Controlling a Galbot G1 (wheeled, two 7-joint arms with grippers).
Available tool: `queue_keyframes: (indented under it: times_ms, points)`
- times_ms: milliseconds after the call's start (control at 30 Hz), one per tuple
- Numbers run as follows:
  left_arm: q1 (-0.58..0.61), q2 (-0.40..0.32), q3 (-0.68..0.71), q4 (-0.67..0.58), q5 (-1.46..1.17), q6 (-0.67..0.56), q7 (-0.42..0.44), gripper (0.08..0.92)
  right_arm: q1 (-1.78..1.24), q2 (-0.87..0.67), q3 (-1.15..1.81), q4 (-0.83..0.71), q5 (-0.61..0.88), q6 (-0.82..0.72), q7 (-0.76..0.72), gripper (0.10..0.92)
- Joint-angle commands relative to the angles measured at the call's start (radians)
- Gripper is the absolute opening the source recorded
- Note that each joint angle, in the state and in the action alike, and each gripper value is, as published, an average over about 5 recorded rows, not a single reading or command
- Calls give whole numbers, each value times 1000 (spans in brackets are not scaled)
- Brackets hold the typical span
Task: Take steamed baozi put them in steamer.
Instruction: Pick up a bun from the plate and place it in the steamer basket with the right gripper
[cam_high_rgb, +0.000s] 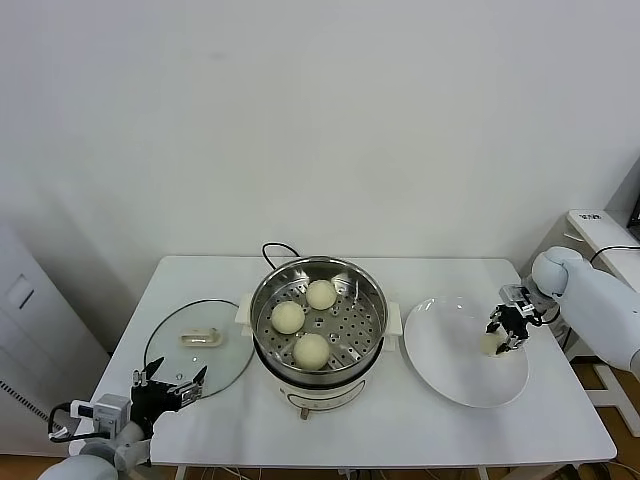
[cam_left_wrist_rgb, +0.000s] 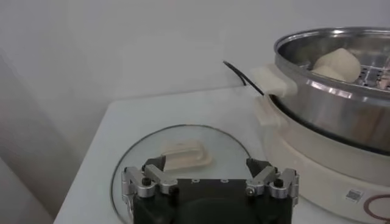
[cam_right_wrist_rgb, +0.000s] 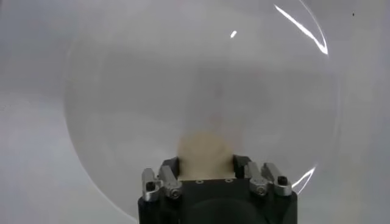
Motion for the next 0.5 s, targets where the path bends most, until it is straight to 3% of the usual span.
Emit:
queue_keyframes:
  times_ms: [33,200,500]
  points:
    - [1,-1,-1,1,2,3,-3,823,99,-77,-162,127,157,-74,-25,444]
    - [7,0,-7,-2,7,10,-12,823,382,-132,-459,273,385,-212,-31,441]
    - [30,-1,-13,-2,21,1,-10,823,812,-78,-860,450,759,-409,-1,441]
